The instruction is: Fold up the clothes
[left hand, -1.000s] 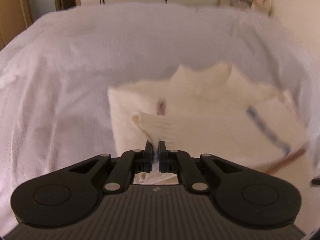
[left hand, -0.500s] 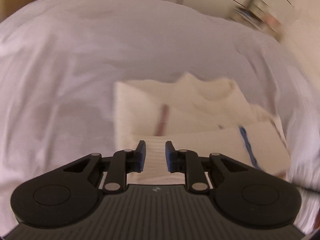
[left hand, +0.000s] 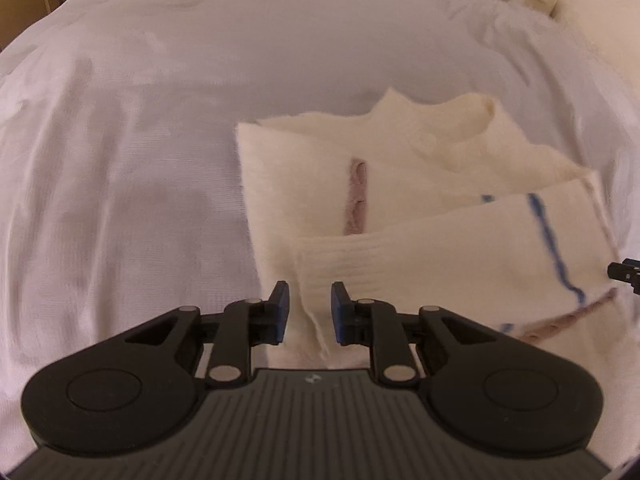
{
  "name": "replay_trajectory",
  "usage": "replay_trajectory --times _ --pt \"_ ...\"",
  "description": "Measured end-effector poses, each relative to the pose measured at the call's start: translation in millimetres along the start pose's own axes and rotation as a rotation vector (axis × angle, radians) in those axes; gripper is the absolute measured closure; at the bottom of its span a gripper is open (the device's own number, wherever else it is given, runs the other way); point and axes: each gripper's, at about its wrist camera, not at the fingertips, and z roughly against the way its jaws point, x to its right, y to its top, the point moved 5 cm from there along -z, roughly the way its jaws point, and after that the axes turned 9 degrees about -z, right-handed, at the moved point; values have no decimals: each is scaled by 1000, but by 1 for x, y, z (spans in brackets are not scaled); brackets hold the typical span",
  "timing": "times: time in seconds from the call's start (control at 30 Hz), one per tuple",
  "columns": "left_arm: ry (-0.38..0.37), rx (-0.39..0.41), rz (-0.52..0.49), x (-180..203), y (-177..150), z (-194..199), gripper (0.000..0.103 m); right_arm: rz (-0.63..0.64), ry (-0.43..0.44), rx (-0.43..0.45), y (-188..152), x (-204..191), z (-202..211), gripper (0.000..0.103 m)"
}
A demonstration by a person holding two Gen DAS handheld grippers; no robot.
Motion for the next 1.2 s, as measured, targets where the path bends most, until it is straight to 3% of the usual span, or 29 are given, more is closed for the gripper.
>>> replay_trajectory --times 0.07,0.13,0.17,0.23,0.33,0.37,0.47,0.63,0.77,0.83,0.93,1.03,1.2 --pt "-24 4 -22 8 -6 8 85 -31 22 -16 -12 0 11 46" --pt "-17 -35 -46 16 -19 5 84 -30 -12 -82 -34 3 11 48" --pt "-29 -48 -36 18 -27 9 85 -26 -40 -123 -47 5 9 53" --pt "-71 -60 6 22 -44 23 86 -59 -54 -137 -68 8 23 56" --pt "-141 -68 31 36 -73 52 85 -74 39 -80 -96 7 65 54" --pt "-146 -82 19 44 -86 61 85 -47 36 -97 -109 7 72 53" --pt "-90 -152 -6 61 -138 77 85 -18 8 -173 -151 19 79 53" --pt "10 -195 83 69 -210 117 85 -46 51 -240 -210 50 114 52" --pt "95 -248 125 91 -249 149 86 -20 86 -278 -248 61 142 51" --pt "136 -281 152 108 -257 166 86 -32 86 -317 -258 66 155 51" --pt "131 -277 212 134 -255 205 83 -72 118 -331 -258 71 187 50" --pt "140 -233 207 164 -236 249 72 -82 167 -250 -236 66 232 31" --pt "166 -153 170 195 -203 311 55 -74 211 -188 -212 56 289 17"
